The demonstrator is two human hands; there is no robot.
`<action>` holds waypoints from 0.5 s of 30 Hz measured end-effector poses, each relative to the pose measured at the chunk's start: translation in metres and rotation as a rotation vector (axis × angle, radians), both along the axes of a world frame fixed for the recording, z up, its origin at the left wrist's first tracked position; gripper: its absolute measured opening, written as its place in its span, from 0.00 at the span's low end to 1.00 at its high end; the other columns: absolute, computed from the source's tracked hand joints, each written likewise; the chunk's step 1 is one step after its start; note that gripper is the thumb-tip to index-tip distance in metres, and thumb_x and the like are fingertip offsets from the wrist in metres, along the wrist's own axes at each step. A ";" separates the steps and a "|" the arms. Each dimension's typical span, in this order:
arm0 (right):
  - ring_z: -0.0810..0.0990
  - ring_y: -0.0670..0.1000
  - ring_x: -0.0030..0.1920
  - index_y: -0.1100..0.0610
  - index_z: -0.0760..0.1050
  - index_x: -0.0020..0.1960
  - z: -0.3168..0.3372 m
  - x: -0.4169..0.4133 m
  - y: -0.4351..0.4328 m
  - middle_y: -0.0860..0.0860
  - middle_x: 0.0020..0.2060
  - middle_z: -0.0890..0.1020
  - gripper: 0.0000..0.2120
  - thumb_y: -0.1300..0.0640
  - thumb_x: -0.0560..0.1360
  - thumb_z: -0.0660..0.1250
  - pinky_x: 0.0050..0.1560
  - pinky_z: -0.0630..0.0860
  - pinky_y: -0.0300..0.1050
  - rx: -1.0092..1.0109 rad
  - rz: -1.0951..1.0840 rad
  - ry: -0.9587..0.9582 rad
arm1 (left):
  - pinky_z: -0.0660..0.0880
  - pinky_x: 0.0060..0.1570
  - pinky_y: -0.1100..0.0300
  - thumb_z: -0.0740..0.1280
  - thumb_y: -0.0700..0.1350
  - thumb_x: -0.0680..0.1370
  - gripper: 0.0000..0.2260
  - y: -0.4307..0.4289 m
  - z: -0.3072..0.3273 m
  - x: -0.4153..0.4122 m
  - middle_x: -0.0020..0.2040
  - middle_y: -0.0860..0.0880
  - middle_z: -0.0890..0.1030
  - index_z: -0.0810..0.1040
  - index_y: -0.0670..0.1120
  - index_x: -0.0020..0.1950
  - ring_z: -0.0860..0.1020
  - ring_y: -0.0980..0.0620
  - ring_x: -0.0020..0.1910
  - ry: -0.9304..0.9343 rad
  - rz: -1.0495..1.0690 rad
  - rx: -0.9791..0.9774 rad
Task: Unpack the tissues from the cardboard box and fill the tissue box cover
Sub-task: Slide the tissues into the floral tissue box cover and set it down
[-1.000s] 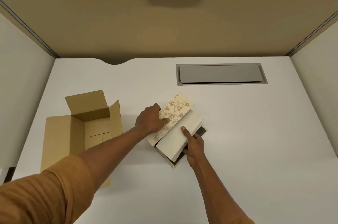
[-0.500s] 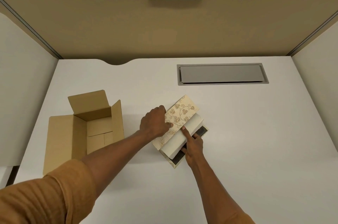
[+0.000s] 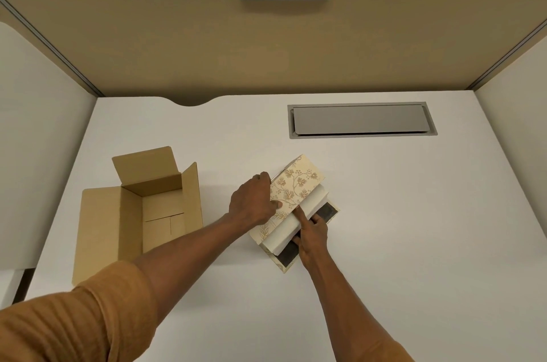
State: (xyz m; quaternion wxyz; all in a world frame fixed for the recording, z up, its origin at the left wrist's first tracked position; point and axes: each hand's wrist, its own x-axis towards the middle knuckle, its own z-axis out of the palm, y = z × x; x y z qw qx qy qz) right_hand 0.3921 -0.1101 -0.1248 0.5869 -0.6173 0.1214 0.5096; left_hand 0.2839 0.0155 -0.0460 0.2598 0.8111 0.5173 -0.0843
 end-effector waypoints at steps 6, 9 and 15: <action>0.84 0.62 0.64 0.60 0.73 0.71 0.001 0.000 0.000 0.59 0.63 0.84 0.26 0.61 0.77 0.79 0.65 0.82 0.69 0.004 0.018 0.023 | 0.71 0.47 0.52 0.77 0.57 0.77 0.26 -0.001 0.000 0.000 0.63 0.47 0.81 0.72 0.47 0.67 0.82 0.44 0.60 0.000 -0.008 0.002; 0.85 0.62 0.64 0.61 0.73 0.72 0.001 0.002 -0.003 0.60 0.63 0.85 0.28 0.61 0.76 0.80 0.64 0.83 0.68 0.008 0.034 0.024 | 0.71 0.47 0.52 0.77 0.57 0.77 0.26 -0.002 0.002 0.000 0.63 0.46 0.81 0.72 0.46 0.67 0.82 0.43 0.61 0.001 -0.008 0.008; 0.89 0.59 0.59 0.58 0.78 0.69 -0.002 0.012 -0.015 0.58 0.59 0.89 0.26 0.58 0.74 0.82 0.60 0.86 0.64 -0.003 0.118 0.010 | 0.74 0.48 0.51 0.77 0.56 0.78 0.27 -0.005 0.005 0.001 0.64 0.46 0.81 0.71 0.45 0.69 0.82 0.43 0.62 0.016 -0.027 0.028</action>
